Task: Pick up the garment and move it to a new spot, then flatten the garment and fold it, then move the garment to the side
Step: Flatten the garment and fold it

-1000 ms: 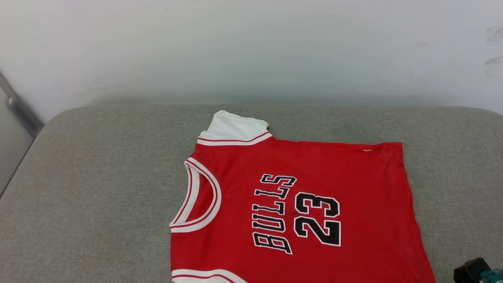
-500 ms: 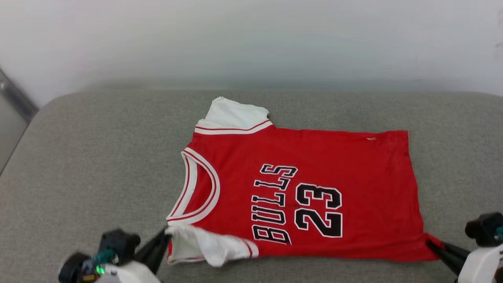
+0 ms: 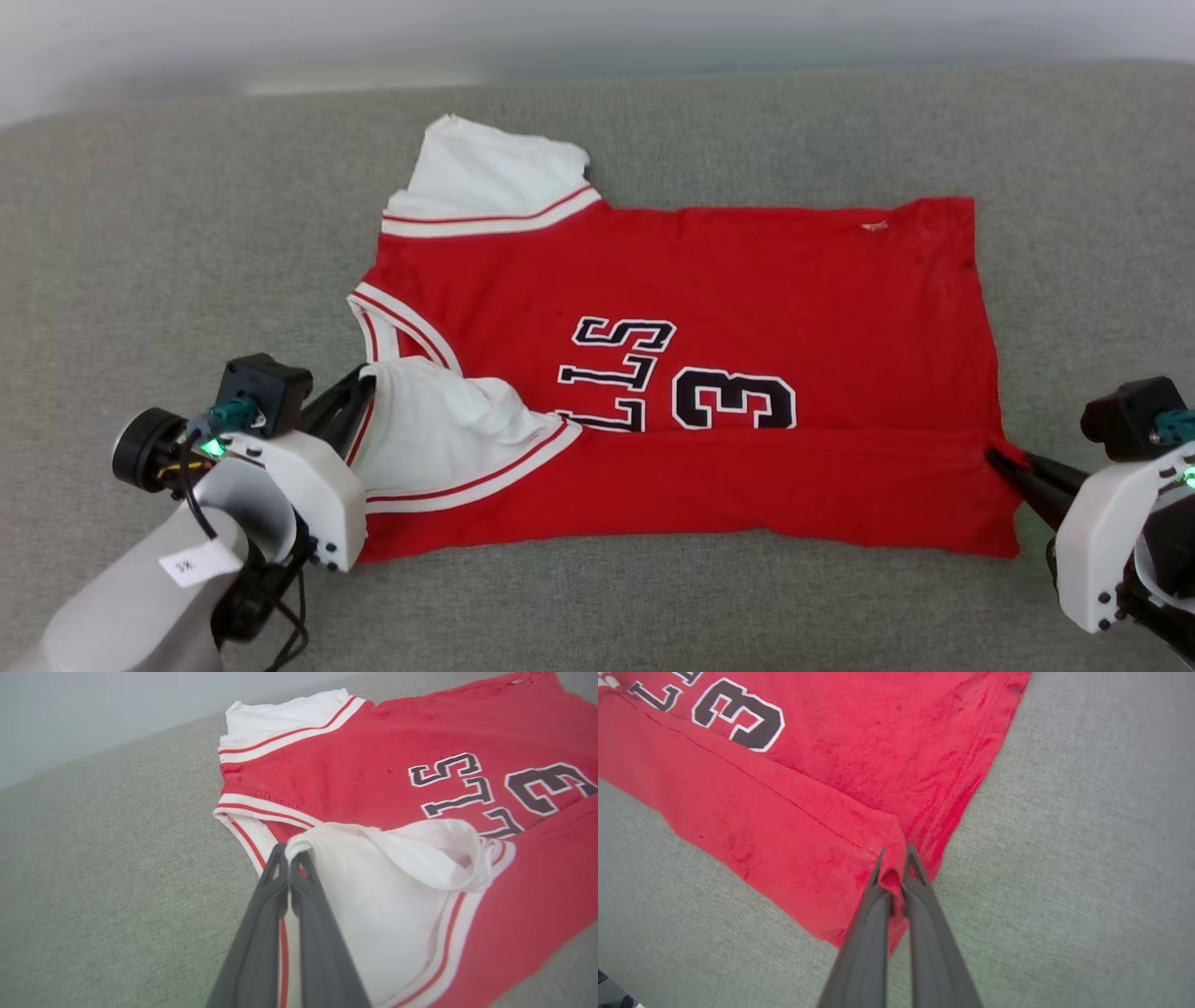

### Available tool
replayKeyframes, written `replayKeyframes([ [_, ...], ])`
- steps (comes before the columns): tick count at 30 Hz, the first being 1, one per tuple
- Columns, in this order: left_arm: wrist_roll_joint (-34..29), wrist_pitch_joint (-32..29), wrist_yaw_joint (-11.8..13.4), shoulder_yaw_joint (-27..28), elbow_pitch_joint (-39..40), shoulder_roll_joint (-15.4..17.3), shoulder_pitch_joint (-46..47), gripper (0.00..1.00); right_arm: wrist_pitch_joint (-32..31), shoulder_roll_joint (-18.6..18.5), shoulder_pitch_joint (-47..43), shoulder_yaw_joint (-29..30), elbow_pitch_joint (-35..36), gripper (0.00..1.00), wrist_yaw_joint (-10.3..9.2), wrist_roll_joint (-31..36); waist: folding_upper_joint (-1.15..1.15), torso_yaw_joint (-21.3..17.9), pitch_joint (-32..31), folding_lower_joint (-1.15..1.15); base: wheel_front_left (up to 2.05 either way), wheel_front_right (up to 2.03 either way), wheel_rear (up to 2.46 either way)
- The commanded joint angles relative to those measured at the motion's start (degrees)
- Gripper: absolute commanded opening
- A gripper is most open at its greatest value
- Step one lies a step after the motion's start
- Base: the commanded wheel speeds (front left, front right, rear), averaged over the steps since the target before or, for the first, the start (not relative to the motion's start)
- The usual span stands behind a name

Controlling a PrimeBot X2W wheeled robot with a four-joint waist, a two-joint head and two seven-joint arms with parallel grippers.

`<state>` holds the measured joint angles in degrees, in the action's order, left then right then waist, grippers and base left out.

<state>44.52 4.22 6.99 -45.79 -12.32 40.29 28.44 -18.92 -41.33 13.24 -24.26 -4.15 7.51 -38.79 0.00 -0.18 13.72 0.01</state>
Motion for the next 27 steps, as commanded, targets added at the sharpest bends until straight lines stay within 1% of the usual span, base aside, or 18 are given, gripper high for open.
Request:
replayKeyframes([
  [1, -0.4, 0.5, -1.0, -0.2, -2.9, -0.9, 2.0, 0.00, 0.2, 0.7, 2.1, -0.9, -1.4, 0.00, -0.04, 0.2, 0.00, -0.8, 3.3, -0.01, 0.00, 0.00, 0.00],
  [8, -0.1, 1.1, -5.2, -1.8, -14.1, -5.4, 5.2, 0.00, 0.7, 1.9, 6.1, -5.5, -7.6, 0.00, -0.04, -0.3, 0.00, -0.8, 6.2, -0.01, 0.00, 0.00, 0.00],
  [12, 0.4, 1.6, -7.3, -2.9, -19.4, -8.1, 5.5, 0.00, 1.9, 2.3, 7.4, -8.1, -10.0, 0.00, -0.04, -1.1, 0.00, -0.7, 5.7, -0.01, 0.00, 0.00, 0.00],
  [14, 0.6, 2.2, -7.9, -3.0, -21.2, -8.7, 5.6, 0.00, 2.9, 2.2, 8.0, -8.7, -10.5, 0.00, -0.04, -1.5, 0.00, -0.6, 4.7, -0.01, 0.00, 0.00, 0.00],
  [15, 0.7, 2.4, -7.9, -2.9, -21.7, -8.8, 5.7, 0.28, 3.2, 2.0, 8.1, -9.0, -10.7, 0.22, -0.04, -1.9, 0.00, -0.5, 4.1, -0.01, 0.00, 0.00, 0.00],
  [16, 0.6, 2.9, -8.0, -2.7, -22.0, -8.6, 6.0, 0.92, 3.6, 1.7, 8.2, -9.2, -10.6, 0.71, -0.04, -2.1, 0.00, -0.4, 3.3, -0.01, 0.00, 0.00, 0.00],
  [17, 0.5, 3.3, -7.9, -2.4, -22.1, -8.3, 6.4, 1.00, 4.3, 1.5, 8.1, -9.0, -10.5, 1.00, -0.04, -2.4, 0.00, -0.2, 2.6, -0.01, 0.00, 0.00, 0.00],
  [21, 0.8, 2.7, -7.8, -1.4, -19.8, -6.5, 8.3, 1.00, 5.9, 0.3, 7.1, -8.3, -9.1, 1.00, -0.03, -3.3, 0.00, 0.7, -0.3, -0.01, 0.00, 0.00, 0.00],
  [24, 0.7, -0.3, -7.9, -1.5, -16.4, -4.4, 9.6, 1.00, 6.3, -0.6, 5.9, -7.7, -8.0, 1.00, -0.03, -3.6, 0.00, 1.7, -2.0, -0.01, 0.00, 0.00, 0.00],
  [26, 1.3, -3.6, -8.0, -1.6, -13.6, -2.8, 10.5, 1.00, 6.2, -1.2, 5.4, -7.3, -7.1, 1.00, -0.04, -3.5, 0.00, 2.2, -2.9, -0.01, 0.00, 0.00, 0.00],
  [27, 1.3, -3.6, -8.0, -1.6, -13.6, -2.8, 10.5, 1.00, 6.2, -1.2, 5.4, -7.3, -7.1, 1.00, -0.04, -3.5, 0.00, 2.2, -2.9, -0.01, 0.00, 0.00, 0.00],
])
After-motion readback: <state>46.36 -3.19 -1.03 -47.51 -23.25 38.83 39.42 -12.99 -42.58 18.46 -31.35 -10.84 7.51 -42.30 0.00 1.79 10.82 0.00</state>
